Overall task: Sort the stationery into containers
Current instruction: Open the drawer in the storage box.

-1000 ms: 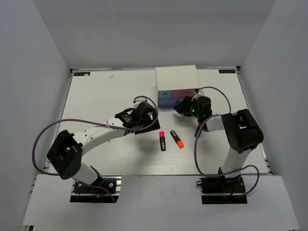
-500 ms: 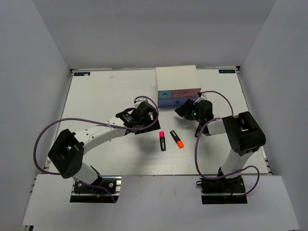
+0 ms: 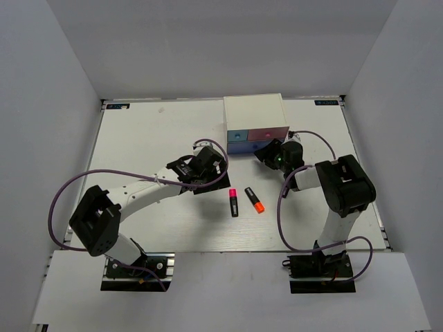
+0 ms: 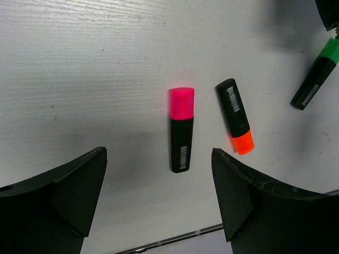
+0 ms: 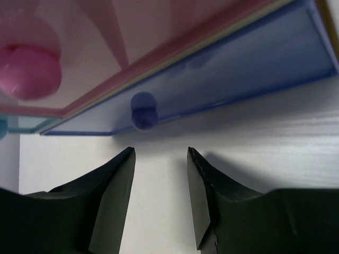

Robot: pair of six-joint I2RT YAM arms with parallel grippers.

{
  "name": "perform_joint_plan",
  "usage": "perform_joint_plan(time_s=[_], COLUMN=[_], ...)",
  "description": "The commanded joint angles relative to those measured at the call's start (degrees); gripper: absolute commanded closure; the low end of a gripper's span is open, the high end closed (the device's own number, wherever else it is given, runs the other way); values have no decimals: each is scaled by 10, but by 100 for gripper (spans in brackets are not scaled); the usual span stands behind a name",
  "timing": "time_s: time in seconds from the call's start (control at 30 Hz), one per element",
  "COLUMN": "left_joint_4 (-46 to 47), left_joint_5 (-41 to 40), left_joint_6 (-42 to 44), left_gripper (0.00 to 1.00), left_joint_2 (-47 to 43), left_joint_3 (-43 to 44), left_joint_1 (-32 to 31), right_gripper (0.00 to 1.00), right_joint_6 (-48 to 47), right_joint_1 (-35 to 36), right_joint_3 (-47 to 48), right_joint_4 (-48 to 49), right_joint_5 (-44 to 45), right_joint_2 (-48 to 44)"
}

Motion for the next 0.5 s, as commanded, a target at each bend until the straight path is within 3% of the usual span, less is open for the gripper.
perform_joint_plan(time_s=[0.0,0.4,0.47], left_joint_4=[-4,-9,-9], left_joint_5=[13,13,13], left_joint_6=[1,11,11], left_gripper=[10,10,10], left_joint_2=[0,27,27], left_joint_3=[25,47,47], left_joint_1=[2,2,2], right_gripper=[50,49,53], right_joint_6=[24,26,28], right_joint_1=[7,27,27], right_joint_3=[35,82,84], right_joint_4=[35,32,28], right_joint_5=[33,62,71], right_joint_2=[19,57,61])
